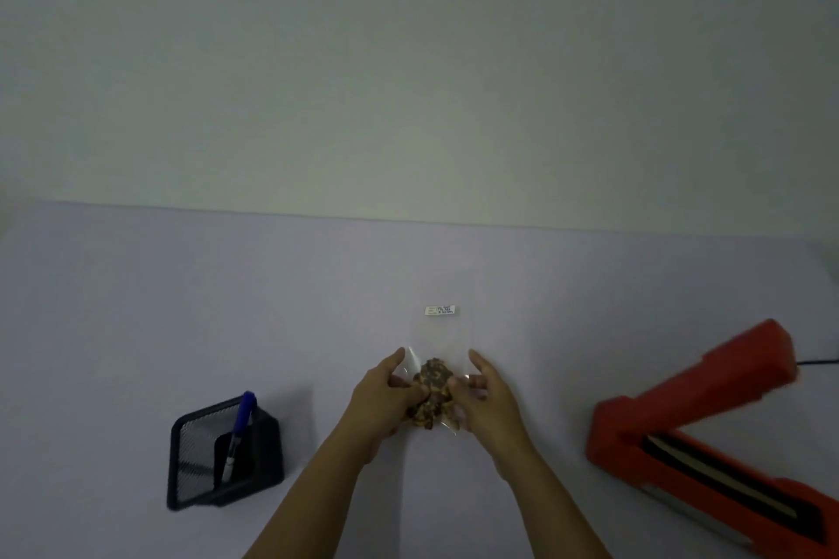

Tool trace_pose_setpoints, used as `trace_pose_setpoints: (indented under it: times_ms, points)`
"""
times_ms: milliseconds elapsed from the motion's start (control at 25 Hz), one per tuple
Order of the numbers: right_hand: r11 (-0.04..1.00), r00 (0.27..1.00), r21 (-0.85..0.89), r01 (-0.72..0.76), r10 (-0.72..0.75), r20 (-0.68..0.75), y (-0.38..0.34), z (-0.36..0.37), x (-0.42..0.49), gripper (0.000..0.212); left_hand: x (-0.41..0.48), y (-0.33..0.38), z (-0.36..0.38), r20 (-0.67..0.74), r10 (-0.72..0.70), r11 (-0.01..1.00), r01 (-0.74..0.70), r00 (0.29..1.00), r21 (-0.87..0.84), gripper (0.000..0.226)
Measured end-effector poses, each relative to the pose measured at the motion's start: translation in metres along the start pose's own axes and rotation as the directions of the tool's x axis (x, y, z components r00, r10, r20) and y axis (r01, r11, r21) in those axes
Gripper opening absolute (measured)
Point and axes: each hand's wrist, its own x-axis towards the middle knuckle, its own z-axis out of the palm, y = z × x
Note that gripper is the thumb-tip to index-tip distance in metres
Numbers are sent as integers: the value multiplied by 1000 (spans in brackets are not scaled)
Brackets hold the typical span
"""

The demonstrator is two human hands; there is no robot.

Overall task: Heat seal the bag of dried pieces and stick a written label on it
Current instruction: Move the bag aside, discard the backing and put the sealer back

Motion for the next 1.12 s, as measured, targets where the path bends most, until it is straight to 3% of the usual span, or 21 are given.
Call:
trace_pose_setpoints:
  times_ms: [280,640,800,960,1040,1120]
  points:
    - [995,997,-94,38,-44,-58,-29,14,84,59,79,35,-2,-118,81,993,-70,990,98,68]
    - [927,990,-367,74,-112,-85,-47,12,101,60,95,54,4,-133,81,981,-55,988,187,68]
    - [821,977,-564,93,-184,-106,-49,8,93,58,79,57,1,-143,120,958,-77,982,275,67]
    - [705,928,-661,257,-370,-33,-49,14,57,49,47,55,-7,-181,222,900,-130,958,416,66]
    - [615,887,-698,365,-457,62,-46,25,30,45,14,53,-14,-206,380,840,-243,902,485,58]
    - [472,854,-761,445,-480,202,-34,40,1,45,-26,42,-27,-264,546,743,-314,795,591,52]
